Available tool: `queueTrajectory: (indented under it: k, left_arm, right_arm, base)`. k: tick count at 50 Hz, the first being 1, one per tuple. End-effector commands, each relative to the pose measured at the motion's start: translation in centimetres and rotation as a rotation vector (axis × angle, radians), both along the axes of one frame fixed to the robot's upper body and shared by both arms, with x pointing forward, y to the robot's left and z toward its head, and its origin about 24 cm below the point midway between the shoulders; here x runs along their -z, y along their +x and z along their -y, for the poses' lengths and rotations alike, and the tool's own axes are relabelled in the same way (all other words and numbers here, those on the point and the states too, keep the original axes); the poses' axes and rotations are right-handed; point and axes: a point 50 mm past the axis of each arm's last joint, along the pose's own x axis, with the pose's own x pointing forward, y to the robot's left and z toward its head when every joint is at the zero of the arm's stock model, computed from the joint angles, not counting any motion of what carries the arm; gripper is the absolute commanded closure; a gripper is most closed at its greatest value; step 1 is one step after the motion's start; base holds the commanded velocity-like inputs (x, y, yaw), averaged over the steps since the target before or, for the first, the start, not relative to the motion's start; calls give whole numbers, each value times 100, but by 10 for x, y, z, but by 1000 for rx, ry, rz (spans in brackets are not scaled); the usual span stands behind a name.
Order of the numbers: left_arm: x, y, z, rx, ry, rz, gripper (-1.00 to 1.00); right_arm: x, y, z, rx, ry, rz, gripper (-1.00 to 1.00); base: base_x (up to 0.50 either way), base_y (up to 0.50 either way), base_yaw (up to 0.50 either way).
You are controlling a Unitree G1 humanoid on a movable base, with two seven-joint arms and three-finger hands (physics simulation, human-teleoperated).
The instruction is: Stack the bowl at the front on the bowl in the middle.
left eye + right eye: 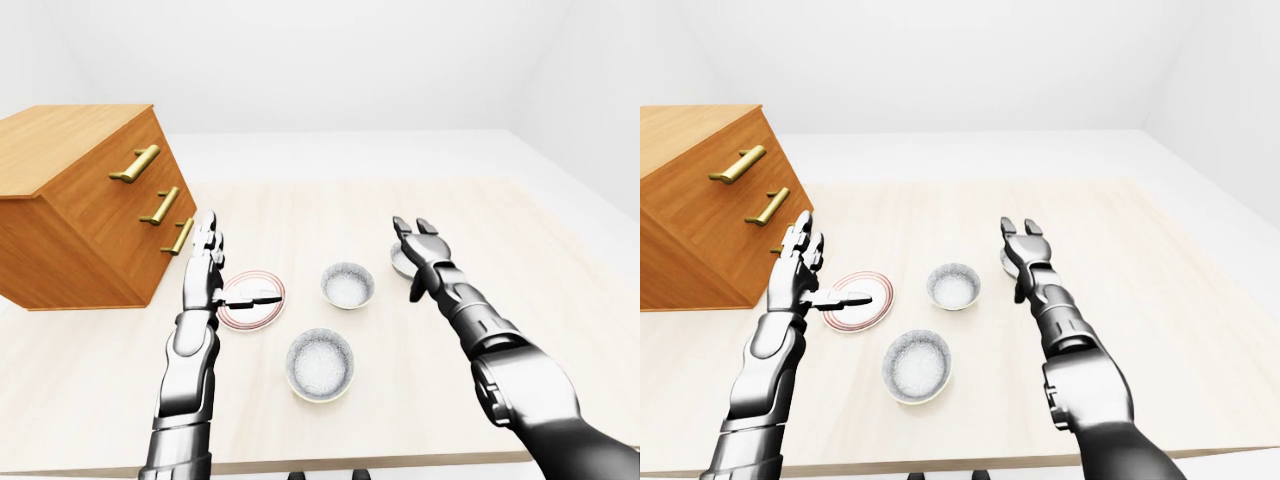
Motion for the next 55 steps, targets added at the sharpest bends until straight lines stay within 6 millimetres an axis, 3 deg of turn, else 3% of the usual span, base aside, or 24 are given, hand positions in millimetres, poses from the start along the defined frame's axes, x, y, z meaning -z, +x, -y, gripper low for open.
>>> queueTrajectory:
  k: [1, 29, 30, 32, 33, 34, 35, 55]
  left_arm:
    - [1, 1, 0, 0, 0, -6, -100]
    - [5, -1, -1, -3, -7, -19, -100]
    - [4, -1, -1, -2, -8, -17, -100]
    - [6, -1, 0, 0, -10, -21, -100]
    - [6, -1, 0, 0, -10, -22, -100]
    - [5, -2, 0, 1, -11, -19, -100]
    - [5, -2, 0, 1, -11, -16, -100]
    - [4, -1, 1, 3, -17, -14, -100]
  right_arm:
    - [9, -3, 2, -7, -63, -46, -100]
    - [21, -9, 6, 8, -55, -117, -100]
    - [21, -9, 6, 8, -56, -119, -91]
    - [21, -9, 5, 6, -55, -120, -7]
    - [21, -9, 5, 6, -56, -119, 10]
    - [21, -9, 5, 6, -55, -119, 76]
    - [21, -9, 5, 6, -55, -119, 100]
    - [18, -8, 8, 9, -70, -89, 100]
  base:
    - [0, 0, 0]
    - [0, 0, 0]
    - [0, 0, 0]
    - [0, 0, 0]
    - [0, 0, 0]
    - [0, 0, 0]
    - [0, 0, 0]
    - [0, 0, 0]
